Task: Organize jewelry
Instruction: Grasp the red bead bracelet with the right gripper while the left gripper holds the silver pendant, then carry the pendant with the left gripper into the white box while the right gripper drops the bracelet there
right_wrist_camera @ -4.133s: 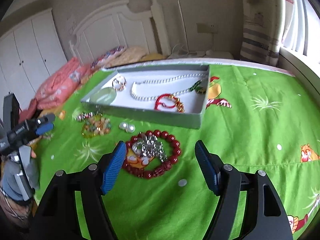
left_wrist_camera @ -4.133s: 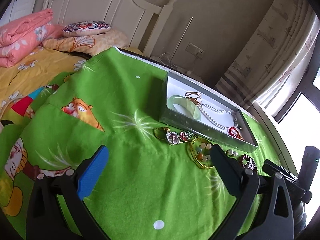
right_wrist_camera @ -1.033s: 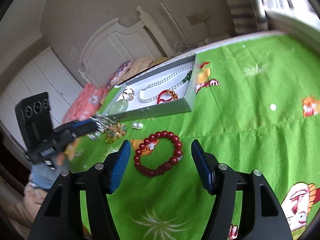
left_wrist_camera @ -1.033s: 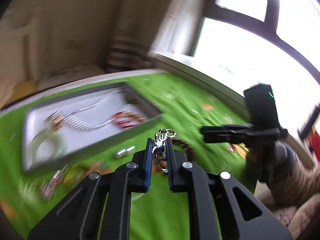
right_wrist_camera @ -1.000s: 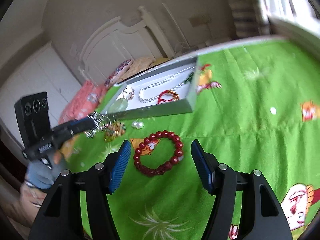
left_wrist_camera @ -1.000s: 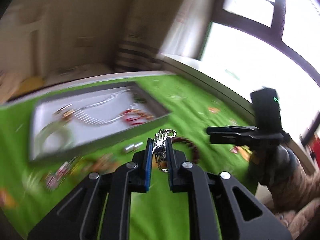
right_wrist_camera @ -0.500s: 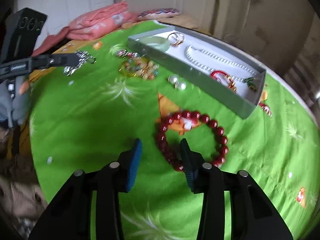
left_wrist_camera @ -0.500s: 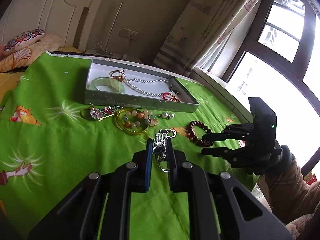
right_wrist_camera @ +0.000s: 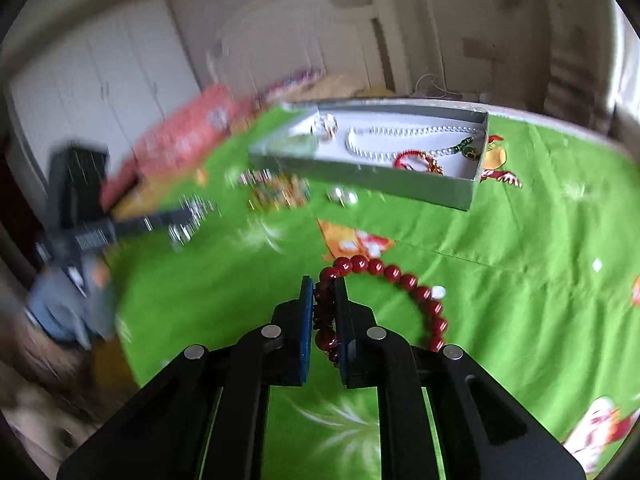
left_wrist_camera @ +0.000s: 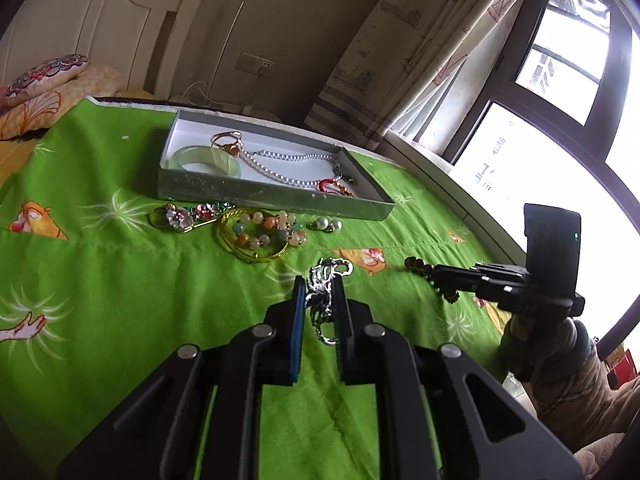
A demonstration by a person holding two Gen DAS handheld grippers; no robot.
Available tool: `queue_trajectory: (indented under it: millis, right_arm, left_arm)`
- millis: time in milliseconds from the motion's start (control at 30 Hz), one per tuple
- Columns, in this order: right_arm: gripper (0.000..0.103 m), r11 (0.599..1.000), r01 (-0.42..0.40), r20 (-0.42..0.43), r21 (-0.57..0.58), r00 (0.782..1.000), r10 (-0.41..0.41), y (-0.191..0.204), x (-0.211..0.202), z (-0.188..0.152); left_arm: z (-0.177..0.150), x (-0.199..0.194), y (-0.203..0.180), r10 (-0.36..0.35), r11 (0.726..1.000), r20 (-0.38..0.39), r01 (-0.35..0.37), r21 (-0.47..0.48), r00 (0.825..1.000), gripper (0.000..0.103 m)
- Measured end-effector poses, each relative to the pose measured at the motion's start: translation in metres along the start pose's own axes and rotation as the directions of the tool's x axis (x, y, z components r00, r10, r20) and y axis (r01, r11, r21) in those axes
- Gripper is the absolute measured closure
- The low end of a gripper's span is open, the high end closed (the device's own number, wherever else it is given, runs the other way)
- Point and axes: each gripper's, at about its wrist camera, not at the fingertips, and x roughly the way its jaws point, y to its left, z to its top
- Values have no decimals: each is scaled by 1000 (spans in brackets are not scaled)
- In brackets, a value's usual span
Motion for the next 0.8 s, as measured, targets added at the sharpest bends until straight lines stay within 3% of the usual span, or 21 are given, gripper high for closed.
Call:
queue_trajectory:
  millis: [233, 800]
  right_arm:
    - [92, 977, -153, 122, 148, 983, 135, -8, -15, 12]
    - [92, 984, -138, 206, 112, 972, 113, -7, -15, 64]
  left_arm:
    - [10, -10, -11, -1, 1000, 39, 0, 24, 999, 91]
    - [71, 10, -21, 10, 997, 74, -15, 73, 997, 91]
